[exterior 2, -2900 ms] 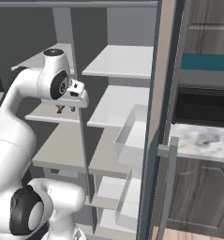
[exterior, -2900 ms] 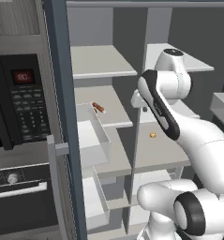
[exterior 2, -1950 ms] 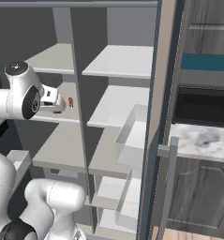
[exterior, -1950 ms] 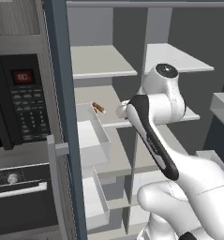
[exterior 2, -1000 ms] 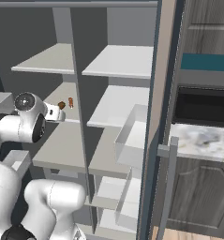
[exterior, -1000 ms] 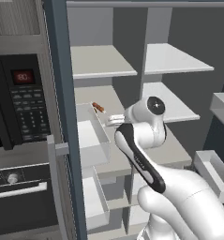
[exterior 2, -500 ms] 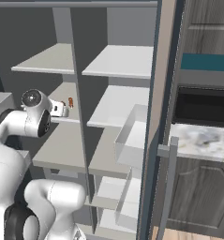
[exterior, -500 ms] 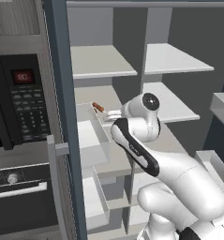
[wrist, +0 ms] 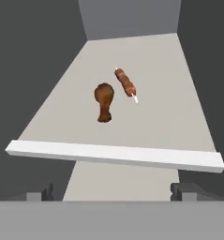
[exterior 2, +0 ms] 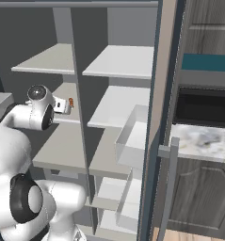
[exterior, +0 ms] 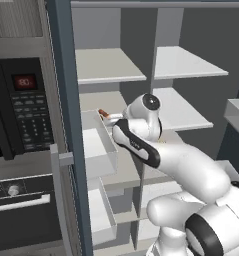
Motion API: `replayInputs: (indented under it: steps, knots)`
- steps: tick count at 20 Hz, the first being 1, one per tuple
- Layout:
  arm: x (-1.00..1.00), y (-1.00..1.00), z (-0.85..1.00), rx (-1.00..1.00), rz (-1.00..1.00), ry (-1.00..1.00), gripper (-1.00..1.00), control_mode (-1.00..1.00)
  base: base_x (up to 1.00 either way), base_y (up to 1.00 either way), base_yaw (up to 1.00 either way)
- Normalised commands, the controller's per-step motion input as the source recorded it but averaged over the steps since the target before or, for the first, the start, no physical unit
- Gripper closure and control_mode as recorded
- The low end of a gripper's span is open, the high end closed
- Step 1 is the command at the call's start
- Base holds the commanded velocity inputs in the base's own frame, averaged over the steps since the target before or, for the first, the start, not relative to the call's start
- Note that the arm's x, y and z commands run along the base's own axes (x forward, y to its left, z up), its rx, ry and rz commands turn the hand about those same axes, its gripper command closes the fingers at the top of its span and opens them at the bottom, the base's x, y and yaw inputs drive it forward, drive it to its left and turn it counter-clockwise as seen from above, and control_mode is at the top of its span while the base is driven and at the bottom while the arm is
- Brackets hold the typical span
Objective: Pick up the frozen chicken drumstick from the freezer, place it on any shelf in the fridge, and close the fridge and freezer doors when done.
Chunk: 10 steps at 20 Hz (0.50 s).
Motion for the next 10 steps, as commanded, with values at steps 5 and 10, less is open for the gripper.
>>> replayInputs:
  steps: [5, 10]
  knots:
    - [0.35, 0.15, -0.27, -0.01, 0.0, 0.1, -1.0, -1.0, 0.0, 0.0, 0.0]
    - [0.42, 0.26, -0.22, -0.04, 0.0, 0.08, -1.0, -1.0, 0.0, 0.0, 0.0]
